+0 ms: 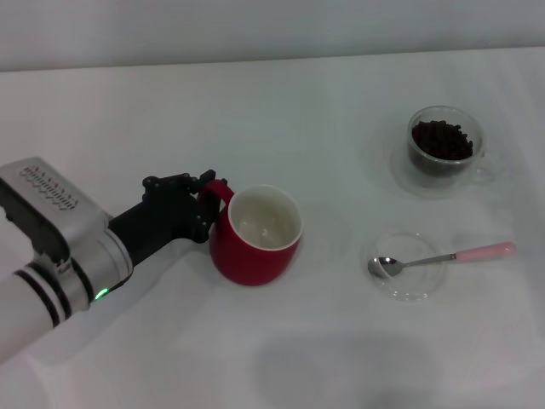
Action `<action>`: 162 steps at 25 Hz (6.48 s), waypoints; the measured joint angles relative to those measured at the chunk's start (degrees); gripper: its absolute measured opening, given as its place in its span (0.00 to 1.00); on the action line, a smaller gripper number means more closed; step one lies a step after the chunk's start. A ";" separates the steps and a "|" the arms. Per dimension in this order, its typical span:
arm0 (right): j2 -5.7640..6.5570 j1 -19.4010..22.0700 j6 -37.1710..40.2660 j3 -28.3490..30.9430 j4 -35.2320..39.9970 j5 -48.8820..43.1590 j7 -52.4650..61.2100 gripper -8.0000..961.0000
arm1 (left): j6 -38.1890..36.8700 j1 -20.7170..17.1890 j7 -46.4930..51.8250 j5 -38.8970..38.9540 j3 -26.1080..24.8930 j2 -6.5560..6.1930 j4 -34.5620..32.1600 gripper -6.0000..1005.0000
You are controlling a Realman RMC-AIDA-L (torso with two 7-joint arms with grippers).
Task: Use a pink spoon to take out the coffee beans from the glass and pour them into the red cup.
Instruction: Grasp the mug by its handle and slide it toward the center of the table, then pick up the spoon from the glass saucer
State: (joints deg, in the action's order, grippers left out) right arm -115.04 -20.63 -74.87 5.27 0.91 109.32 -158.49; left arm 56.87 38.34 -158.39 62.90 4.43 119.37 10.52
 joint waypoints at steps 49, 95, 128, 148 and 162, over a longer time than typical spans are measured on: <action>0.18 1.12 -0.36 -0.46 1.20 -0.43 0.40 0.65 | -3.45 -1.97 -0.55 -3.76 -0.34 0.26 3.19 0.43; -0.03 18.14 -21.01 -30.40 -15.50 -2.02 37.83 0.63 | 40.44 -27.17 -3.60 5.31 -0.57 -0.28 -17.52 0.43; -0.77 14.71 -11.12 -28.40 -19.25 -4.25 36.52 0.62 | 39.93 -26.27 -3.59 9.04 -0.57 -0.27 -17.64 0.43; -0.88 13.47 -9.70 -28.21 -20.07 -4.53 36.04 0.56 | 38.78 -25.86 -3.59 9.35 -0.57 -0.27 -17.54 0.43; -0.88 13.25 -9.32 -28.21 -20.08 -5.01 36.46 0.41 | 38.57 -25.94 -3.59 9.34 -0.56 -0.24 -17.34 0.43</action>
State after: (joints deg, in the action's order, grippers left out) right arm -115.93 -7.38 -84.20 -22.94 -19.16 104.32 -122.03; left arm 95.44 12.40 -161.98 72.24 3.87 119.13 -6.82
